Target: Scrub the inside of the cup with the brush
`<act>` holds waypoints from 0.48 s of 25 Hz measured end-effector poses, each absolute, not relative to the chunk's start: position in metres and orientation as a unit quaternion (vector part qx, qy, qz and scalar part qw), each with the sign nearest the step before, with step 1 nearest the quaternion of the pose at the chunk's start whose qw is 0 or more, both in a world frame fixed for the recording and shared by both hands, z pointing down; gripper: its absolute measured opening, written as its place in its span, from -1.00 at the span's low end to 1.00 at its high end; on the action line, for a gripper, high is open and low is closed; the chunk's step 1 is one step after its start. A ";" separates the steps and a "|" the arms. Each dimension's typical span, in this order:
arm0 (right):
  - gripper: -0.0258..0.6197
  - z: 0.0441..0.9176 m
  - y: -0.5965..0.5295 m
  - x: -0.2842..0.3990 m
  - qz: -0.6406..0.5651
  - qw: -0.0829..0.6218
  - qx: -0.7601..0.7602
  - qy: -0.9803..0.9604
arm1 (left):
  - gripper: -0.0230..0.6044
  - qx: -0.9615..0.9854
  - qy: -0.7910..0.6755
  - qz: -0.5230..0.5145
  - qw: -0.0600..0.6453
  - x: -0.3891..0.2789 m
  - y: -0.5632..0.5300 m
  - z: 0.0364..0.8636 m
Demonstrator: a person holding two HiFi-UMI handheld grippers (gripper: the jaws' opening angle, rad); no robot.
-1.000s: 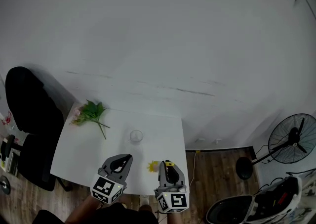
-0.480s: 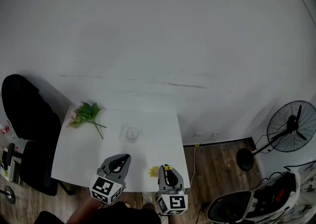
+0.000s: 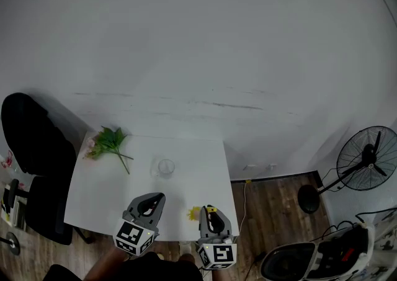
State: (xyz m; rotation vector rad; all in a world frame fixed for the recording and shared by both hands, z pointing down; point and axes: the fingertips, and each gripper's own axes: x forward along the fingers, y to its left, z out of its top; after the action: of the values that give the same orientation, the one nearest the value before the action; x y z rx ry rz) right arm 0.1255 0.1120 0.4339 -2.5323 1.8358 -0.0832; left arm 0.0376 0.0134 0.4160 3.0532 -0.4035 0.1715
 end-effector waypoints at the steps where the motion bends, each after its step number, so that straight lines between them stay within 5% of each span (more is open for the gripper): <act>1: -0.72 0.433 0.111 0.126 -0.026 0.006 -0.809 0.587 | -0.85 0.989 -0.131 0.056 0.030 0.038 0.012 0.416; 12: -0.72 0.423 0.106 0.133 -0.030 0.006 -0.808 0.588 | -0.85 0.989 -0.131 0.060 0.036 0.046 0.013 0.415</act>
State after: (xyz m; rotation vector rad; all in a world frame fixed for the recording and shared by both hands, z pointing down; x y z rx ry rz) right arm 0.1331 0.1065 0.4230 -2.5287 1.8411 -0.0938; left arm 0.0457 0.0130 0.4151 3.0379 -0.4009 0.1848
